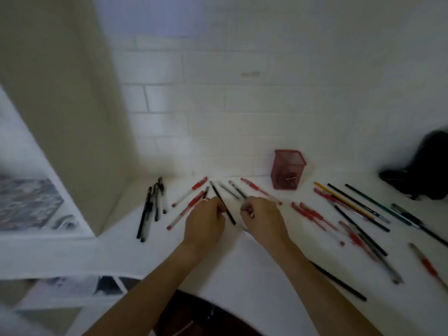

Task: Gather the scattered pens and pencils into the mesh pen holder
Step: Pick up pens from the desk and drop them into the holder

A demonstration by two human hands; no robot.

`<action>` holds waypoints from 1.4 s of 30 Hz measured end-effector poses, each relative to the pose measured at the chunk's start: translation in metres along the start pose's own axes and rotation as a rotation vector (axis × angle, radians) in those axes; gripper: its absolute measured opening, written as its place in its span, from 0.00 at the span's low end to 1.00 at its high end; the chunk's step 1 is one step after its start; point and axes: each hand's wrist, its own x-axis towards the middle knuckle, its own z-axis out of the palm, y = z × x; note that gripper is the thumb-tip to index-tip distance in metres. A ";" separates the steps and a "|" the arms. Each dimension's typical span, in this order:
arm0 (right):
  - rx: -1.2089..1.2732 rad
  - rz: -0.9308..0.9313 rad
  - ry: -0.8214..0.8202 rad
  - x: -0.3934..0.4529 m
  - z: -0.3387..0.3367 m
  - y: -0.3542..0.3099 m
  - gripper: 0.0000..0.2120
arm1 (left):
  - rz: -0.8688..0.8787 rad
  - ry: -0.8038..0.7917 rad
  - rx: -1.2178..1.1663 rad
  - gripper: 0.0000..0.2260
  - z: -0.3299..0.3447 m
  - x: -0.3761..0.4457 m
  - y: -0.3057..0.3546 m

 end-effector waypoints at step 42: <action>-0.117 -0.167 0.243 -0.034 0.031 -0.007 0.04 | -0.659 -0.082 0.117 0.13 -0.077 0.061 -0.091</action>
